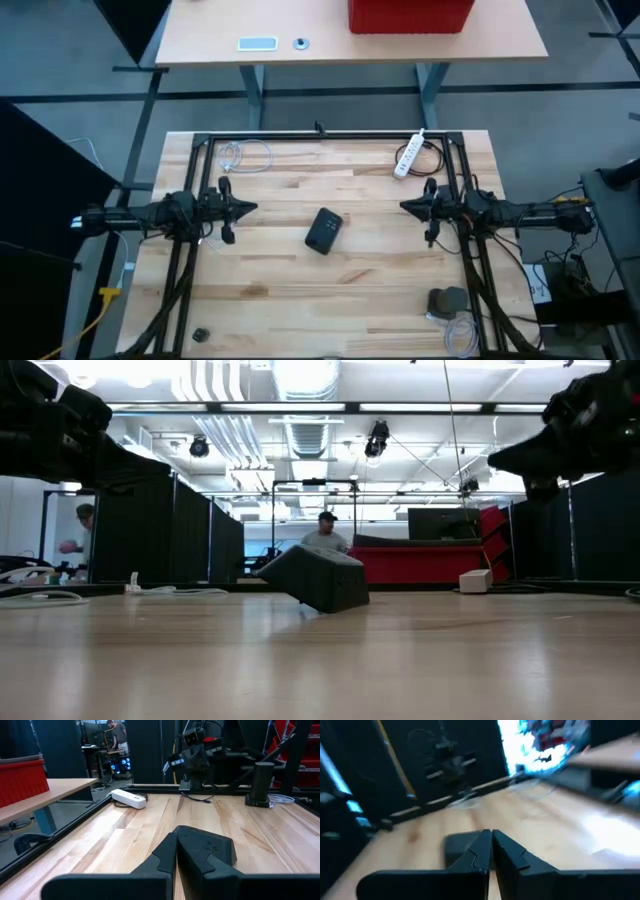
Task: Insert USB
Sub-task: Insert the bottom black charger cable into the top black outlet extension
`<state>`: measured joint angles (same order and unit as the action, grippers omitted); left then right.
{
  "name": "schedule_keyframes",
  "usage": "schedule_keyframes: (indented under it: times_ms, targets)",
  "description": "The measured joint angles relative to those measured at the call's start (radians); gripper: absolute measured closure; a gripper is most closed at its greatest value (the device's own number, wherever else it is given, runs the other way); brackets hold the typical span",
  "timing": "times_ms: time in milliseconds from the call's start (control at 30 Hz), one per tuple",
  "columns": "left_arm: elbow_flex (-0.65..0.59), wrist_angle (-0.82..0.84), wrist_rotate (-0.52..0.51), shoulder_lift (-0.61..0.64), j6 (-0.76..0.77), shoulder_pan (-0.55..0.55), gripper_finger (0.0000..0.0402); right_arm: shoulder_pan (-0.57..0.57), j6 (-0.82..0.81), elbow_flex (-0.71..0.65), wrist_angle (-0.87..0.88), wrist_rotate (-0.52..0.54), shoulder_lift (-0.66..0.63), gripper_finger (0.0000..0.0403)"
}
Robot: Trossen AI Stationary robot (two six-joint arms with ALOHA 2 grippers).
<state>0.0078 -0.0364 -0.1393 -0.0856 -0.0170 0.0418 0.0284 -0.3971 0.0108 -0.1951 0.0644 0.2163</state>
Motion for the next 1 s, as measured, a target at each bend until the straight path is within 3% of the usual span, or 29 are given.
schedule_keyframes:
  times_ms: [300, 500, 567, 667, 733, 833, 1000]
  targets:
    - [0.0, 0.0, 0.0, 0.0, 0.0, 0.0, 0.0402, -0.003, -0.642, 0.051, -0.089, 0.004, 0.284, 0.0403]
    - [0.0, 0.0, 0.0, 0.0, 0.0, 0.0, 0.0402, -0.081, -0.636, 0.269, -0.094, -0.153, 0.448, 0.0403]
    - [0.0, 0.0, 0.0, 0.0, 0.0, 0.0, 0.0402, -0.14, -0.608, 0.367, -0.095, -0.131, 0.502, 0.0403]
    - [0.0, 0.0, 0.0, 0.0, 0.0, 0.0, 0.0402, -0.25, -0.484, 0.521, -0.077, -0.01, 0.586, 0.0403]
    - [0.0, 0.0, 0.0, 0.0, 0.0, 0.0, 0.0402, -0.311, -0.391, 0.636, 0.029, 0.107, 0.64, 0.0403]
    - [0.0, 0.0, 0.0, 0.0, 0.0, 0.0, 0.0402, -0.349, -0.316, 0.814, 0.335, 0.265, 0.726, 0.0403]
    - [0.0, 0.0, 0.0, 0.0, 0.0, 0.0, 0.0402, -0.334, -0.296, 1.022, 0.789, 0.31, 0.87, 0.0403]
